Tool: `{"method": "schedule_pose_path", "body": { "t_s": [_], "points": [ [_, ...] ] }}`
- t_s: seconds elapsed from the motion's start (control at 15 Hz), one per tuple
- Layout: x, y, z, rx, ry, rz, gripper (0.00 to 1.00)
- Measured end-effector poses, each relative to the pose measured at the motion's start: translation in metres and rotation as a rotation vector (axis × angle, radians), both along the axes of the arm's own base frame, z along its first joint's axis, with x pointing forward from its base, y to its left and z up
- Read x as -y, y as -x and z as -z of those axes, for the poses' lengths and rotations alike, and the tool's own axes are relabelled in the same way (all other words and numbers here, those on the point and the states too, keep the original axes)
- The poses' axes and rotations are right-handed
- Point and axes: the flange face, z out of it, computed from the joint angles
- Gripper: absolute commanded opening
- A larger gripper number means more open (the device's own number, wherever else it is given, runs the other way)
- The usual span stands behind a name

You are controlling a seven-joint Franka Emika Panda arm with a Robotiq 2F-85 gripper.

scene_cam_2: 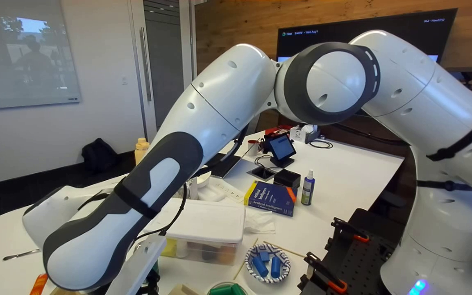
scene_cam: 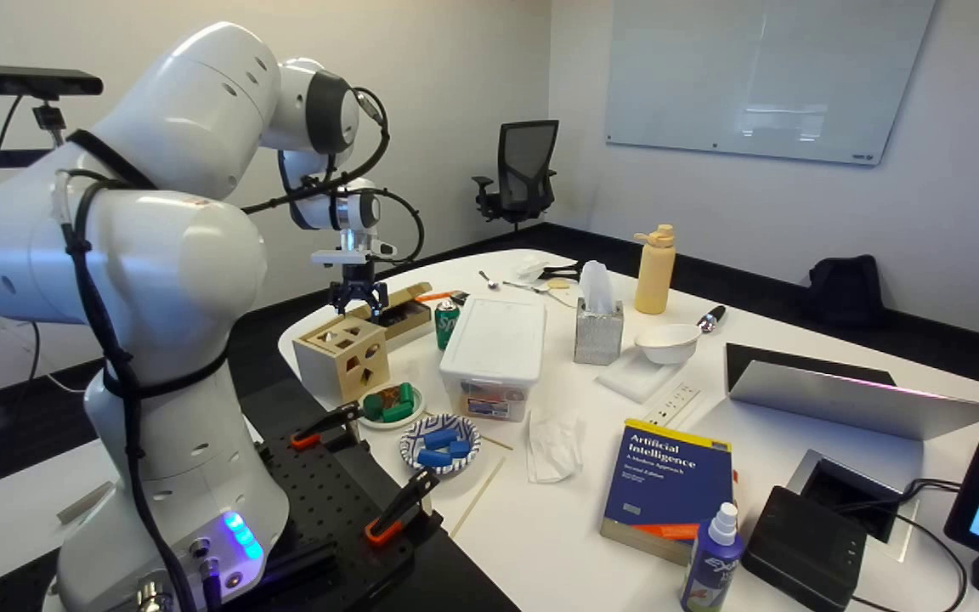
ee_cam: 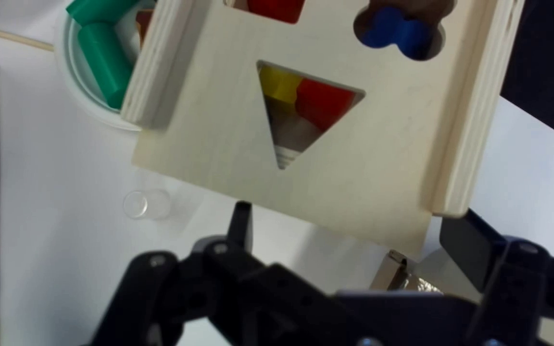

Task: Close the wooden box

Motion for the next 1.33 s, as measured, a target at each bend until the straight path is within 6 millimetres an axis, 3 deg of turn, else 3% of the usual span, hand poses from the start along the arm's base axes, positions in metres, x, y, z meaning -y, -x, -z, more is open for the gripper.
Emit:
{"method": "schedule_pose_path", "body": {
  "t_s": [0.87, 1.33],
  "points": [
    [0.007, -0.007, -0.006, -0.022, -0.011, -0.040, 1.00],
    [0.005, -0.033, -0.055, 0.100, -0.095, 0.007, 1.00]
  ]
}}
